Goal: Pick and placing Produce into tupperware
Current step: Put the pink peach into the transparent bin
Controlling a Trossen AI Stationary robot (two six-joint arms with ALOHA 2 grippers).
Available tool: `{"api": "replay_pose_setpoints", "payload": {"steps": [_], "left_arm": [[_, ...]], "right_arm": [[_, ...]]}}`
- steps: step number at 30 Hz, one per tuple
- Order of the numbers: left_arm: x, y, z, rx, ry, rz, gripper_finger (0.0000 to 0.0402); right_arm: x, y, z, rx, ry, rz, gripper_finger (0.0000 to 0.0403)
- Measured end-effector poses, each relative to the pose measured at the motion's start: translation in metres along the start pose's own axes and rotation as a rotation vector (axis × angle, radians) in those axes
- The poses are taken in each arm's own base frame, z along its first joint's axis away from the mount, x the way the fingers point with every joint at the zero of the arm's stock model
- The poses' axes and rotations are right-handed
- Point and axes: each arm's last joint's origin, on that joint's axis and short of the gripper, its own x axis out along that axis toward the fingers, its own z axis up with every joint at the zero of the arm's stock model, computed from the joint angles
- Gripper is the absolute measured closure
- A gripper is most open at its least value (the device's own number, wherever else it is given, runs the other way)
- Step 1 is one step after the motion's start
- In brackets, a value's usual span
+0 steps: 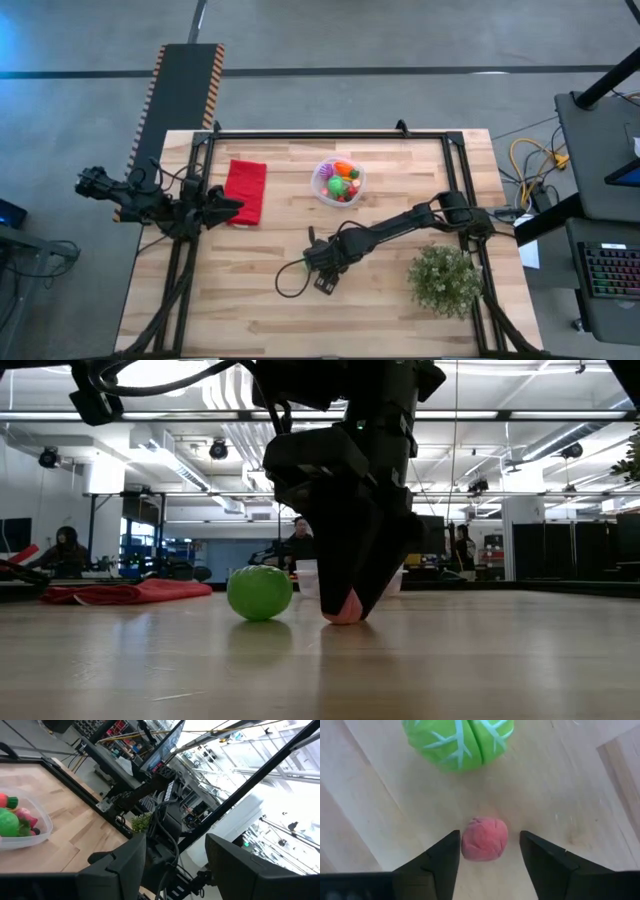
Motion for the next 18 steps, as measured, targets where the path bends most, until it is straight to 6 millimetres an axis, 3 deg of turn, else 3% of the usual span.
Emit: {"api": "replay_pose_setpoints", "payload": {"steps": [12, 18], "left_arm": [[0.0, 0.0, 0.0, -0.002, 0.0, 0.0, 0.021], [0.0, 0.0, 0.0, -0.002, 0.001, -0.002, 0.021]], "right_arm": [[-0.024, 0.012, 0.014, 0.007, -0.057, 0.015, 0.0305], [-0.041, 0.01, 0.015, -0.009, -0.012, -0.058, 0.0321]]}}
